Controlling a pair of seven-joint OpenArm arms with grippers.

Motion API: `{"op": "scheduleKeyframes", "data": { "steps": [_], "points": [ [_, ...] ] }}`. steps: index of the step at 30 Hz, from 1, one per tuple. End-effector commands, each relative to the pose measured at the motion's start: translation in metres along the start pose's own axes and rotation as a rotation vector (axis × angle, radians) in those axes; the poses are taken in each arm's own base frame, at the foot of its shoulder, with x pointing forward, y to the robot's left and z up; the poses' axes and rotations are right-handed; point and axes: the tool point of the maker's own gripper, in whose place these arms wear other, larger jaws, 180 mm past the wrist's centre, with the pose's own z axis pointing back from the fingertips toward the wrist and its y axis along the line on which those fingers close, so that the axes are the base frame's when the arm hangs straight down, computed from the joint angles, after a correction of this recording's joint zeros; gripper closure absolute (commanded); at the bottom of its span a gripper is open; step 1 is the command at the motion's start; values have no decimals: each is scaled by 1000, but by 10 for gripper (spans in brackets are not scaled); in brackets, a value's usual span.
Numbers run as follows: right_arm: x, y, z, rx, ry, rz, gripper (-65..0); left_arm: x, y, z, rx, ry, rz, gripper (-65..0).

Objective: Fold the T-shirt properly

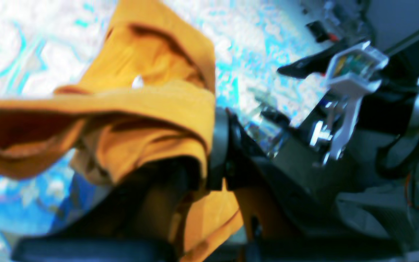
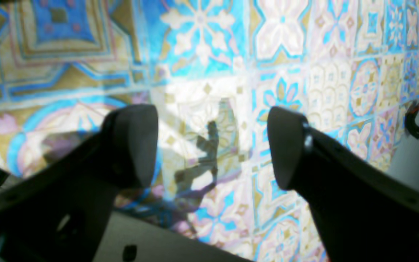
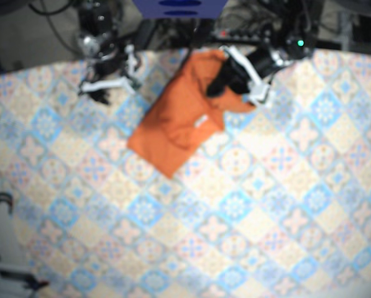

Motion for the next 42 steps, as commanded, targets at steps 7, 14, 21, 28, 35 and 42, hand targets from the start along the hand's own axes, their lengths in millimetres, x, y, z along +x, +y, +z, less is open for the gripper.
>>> {"op": "scheduleKeyframes", "data": {
  "steps": [7, 14, 21, 28, 35, 42],
  "points": [
    [-1, -1, 5, -10, -5, -2, -449, 44, -7, -16, -48, -52, -95, 0],
    [-7, 9, 9, 12, 7, 1, -449, 72, -7, -27, -60, -97, -152, 0],
    [-13, 19, 12, 35, 22, 1, -449, 84, 14, -34, 29, -120, -116, 0],
    [-12, 39, 18, 85, 15, 11, -449, 73, 31, -46, 57, -102, -58, 0],
    [-3, 64, 25, 146, -11, 26, -449, 71, 36, -65, 62, -120, 9, 0],
    [2, 84, 33, 205, -38, 69, -449, 71, 39, -91, 66, -92, 34, 0]
  ]
}}
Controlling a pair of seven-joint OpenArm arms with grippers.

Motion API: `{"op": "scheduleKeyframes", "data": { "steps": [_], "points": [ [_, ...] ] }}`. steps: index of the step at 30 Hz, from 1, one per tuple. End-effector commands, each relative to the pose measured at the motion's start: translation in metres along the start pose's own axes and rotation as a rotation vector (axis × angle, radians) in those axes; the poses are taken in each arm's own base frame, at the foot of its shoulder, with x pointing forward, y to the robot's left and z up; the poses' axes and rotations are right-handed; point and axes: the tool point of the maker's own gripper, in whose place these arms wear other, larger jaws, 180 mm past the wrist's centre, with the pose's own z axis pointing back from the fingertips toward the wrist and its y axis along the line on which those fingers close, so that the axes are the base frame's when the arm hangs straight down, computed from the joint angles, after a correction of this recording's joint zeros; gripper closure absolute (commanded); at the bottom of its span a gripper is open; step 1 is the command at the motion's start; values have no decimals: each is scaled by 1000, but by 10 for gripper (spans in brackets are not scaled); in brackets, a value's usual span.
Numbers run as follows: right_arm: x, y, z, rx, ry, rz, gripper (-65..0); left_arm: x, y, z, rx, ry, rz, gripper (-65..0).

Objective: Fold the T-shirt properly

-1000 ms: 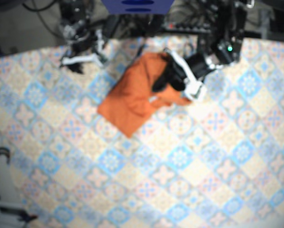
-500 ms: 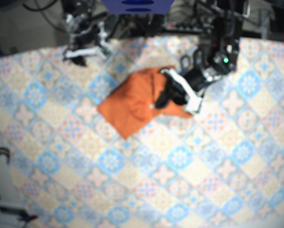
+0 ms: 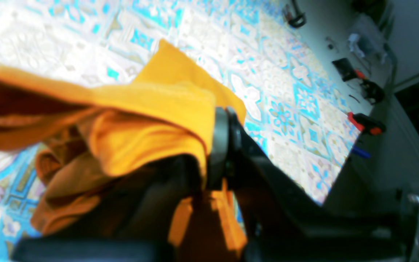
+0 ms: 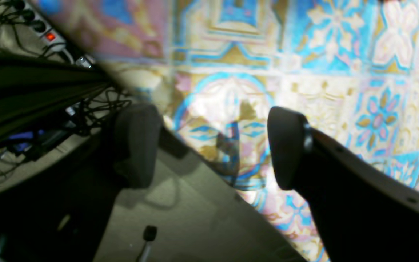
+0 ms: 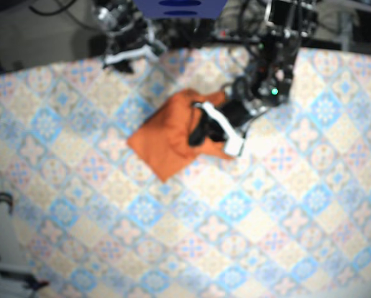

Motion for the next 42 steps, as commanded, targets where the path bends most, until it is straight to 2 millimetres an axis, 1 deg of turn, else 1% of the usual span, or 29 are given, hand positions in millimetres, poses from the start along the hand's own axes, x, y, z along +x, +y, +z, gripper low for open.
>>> {"op": "scheduleKeyframes", "data": {
  "steps": [1, 2, 4, 6, 9, 13, 15, 19, 21, 25, 33, 39, 42],
  "points": [
    [2, 2, 4, -1, -16, 7, -449, 23, -7, -5, -30, -66, -13, 0],
    [2, 4, 5, 5, -18, 14, -449, 21, -8, -9, -30, -56, -8, 0],
    [0, 9, 6, 19, -17, 30, -449, 24, -9, -18, -30, -56, 1, 0],
    [-3, 7, 6, 19, -13, 41, -449, 25, -7, -25, -23, -56, 16, 0],
    [-7, 12, 8, 30, -6, 42, -449, 27, -6, -35, -24, -55, 32, 0],
    [-7, 12, 8, 31, -5, 42, -449, 26, -3, -41, -21, -45, 41, 0],
    [-8, 15, 9, 36, -2, 41, -449, 24, -11, -46, -42, -38, 37, 0],
    [-9, 17, 10, 41, -1, 41, -449, 19, -20, -49, -65, -20, 30, 0],
    [-8, 18, 10, 44, -4, 42, -449, 16, -25, -51, -76, -10, 26, -26],
    [-5, 22, 11, 53, -12, 45, -449, 10, -34, -54, -99, 8, 18, -118],
    [-8, 26, 10, 64, -3, 46, -451, 9, -33, -53, -98, 11, 18, -230],
    [-8, 26, 10, 65, -2, 46, -451, 9, -27, -48, -89, 16, 9, -288],
    [-8, 26, 10, 64, -3, 46, -451, 20, -29, -40, -95, -4, -30, -299]
  ]
}}
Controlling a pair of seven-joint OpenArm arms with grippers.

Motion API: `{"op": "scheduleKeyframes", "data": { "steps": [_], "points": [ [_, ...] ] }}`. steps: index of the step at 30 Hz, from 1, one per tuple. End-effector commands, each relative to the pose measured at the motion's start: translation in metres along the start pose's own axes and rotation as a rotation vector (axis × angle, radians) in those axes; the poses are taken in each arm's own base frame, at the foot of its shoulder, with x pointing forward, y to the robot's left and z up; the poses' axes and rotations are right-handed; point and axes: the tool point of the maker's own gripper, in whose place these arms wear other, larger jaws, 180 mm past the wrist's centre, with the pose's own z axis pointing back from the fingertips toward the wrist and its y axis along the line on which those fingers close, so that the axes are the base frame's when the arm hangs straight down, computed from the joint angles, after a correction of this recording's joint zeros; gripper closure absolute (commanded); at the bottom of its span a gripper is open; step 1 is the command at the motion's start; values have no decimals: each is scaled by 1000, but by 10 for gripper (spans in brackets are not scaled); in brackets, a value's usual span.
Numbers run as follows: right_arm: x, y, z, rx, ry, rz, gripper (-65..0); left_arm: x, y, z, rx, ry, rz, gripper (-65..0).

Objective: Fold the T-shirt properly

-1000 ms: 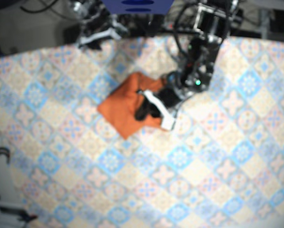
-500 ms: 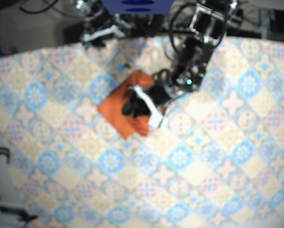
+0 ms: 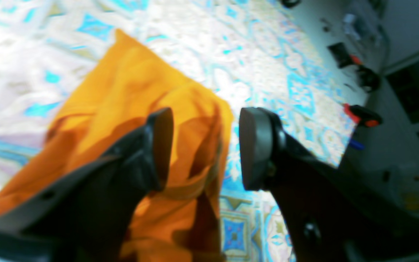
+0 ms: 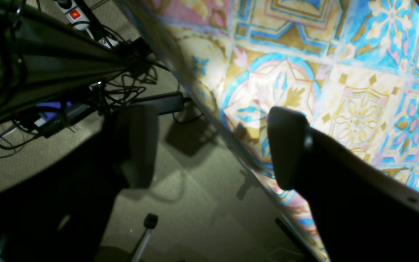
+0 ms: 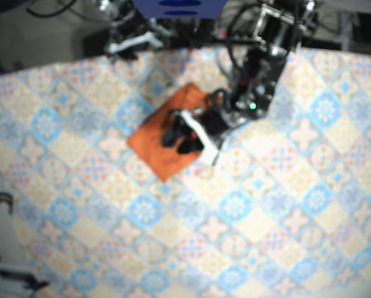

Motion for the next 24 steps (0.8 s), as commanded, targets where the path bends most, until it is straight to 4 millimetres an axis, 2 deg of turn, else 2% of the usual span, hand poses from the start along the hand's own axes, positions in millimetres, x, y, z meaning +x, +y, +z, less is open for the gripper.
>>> {"op": "scheduleKeyframes", "data": {
  "steps": [1, 8, 14, 24],
  "points": [
    [4, -1, 3, -9, -18, -3, -451, 28, -13, 3, -44, -80, -34, -299],
    [5, -1, 3, -10, -19, -5, -451, 31, -27, 40, -53, -59, -133, -298],
    [5, -1, 3, -10, -20, -6, -451, 14, -12, 80, 27, -43, -120, -298],
    [4, 0, 2, -8, -18, -6, -450, -35, 28, 146, 207, 46, -41, -298]
  ]
}}
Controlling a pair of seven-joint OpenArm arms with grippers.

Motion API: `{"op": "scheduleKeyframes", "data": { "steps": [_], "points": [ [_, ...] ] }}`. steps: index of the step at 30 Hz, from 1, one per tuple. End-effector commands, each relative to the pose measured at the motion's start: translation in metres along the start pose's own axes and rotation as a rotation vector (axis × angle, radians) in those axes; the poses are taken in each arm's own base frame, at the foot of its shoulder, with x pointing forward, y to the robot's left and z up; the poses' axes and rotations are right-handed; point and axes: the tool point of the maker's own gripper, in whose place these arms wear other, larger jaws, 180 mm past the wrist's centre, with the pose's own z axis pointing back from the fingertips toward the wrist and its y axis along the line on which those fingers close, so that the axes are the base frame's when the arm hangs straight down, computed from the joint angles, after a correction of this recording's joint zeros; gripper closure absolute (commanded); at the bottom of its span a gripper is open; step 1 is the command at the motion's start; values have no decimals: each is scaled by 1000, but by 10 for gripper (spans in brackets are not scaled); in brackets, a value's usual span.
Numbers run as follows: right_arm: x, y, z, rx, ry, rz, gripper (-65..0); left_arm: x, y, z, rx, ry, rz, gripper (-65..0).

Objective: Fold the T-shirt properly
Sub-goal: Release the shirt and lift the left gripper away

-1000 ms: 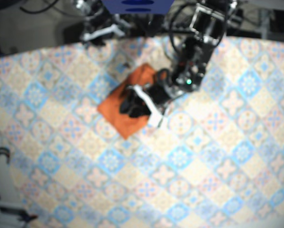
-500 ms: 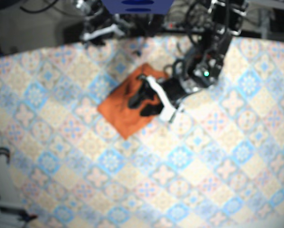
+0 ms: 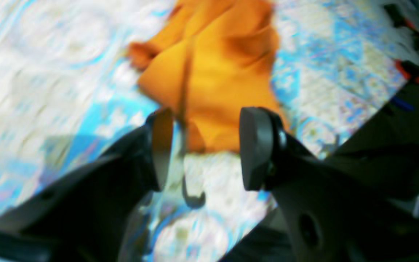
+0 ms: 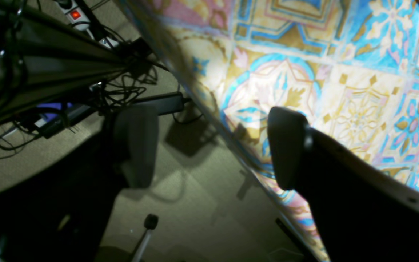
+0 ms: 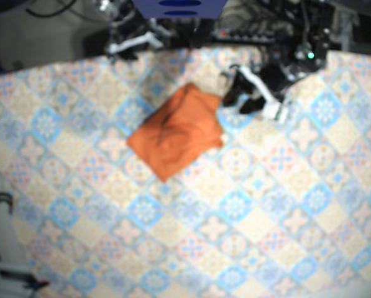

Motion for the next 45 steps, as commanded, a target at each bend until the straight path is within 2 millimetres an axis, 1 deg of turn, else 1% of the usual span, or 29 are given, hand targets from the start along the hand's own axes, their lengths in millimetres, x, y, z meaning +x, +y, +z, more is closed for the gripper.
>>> {"op": "scheduleKeyframes", "data": {
  "steps": [1, 4, 8, 10, 12, 13, 15, 17, 20, 23, 26, 36, 40, 42, 45],
  "points": [
    [3, 0, 3, -7, -15, -3, -450, 9, -1, 5, -6, -40, -4, -298],
    [3, 0, 3, -7, -15, -3, -451, 1, 4, 10, 12, -25, 10, -298],
    [3, 0, 3, -7, -15, -3, -451, -7, 5, 9, 15, 0, 21, -301],
    [3, 0, 3, -7, -15, -3, -451, -15, 2, 4, 1, 21, 33, -324],
    [3, 0, 3, -7, -15, -3, -451, -27, -2, -1, -16, 49, 50, -364],
    [3, 0, 3, -7, -15, -3, -451, -29, -4, -6, -27, 55, 53, -387],
    [3, 0, 3, -7, -15, -3, -451, -39, -6, -14, -42, 81, 67, -408],
    [3, 0, 3, -7, -15, -3, -451, -48, -7, -20, -51, 98, 84, -410],
    [3, -1, 2, -7, -15, -3, -451, -52, -12, -34, -72, 78, 111, -410],
    [3, -1, 2, -7, -15, -3, -451, -55, -13, -40, -77, 80, 119, -410],
    [3, -1, 2, -7, -15, -3, -451, -47, -17, -45, -82, 51, 131, -410],
    [3, -1, 2, -7, -15, -3, -449, -41, -23, -49, -92, 29, 144, -410],
    [3, -1, 2, -7, -15, -3, -449, -31, -22, -54, -97, 7, 133, -410],
    [3, -1, 2, -7, -15, -3, -449, -29, -22, -55, -98, 4, 132, -409],
    [3, -1, 2, -7, -15, -3, -449, -17, -25, -61, -107, -24, 127, -401]
  ]
}}
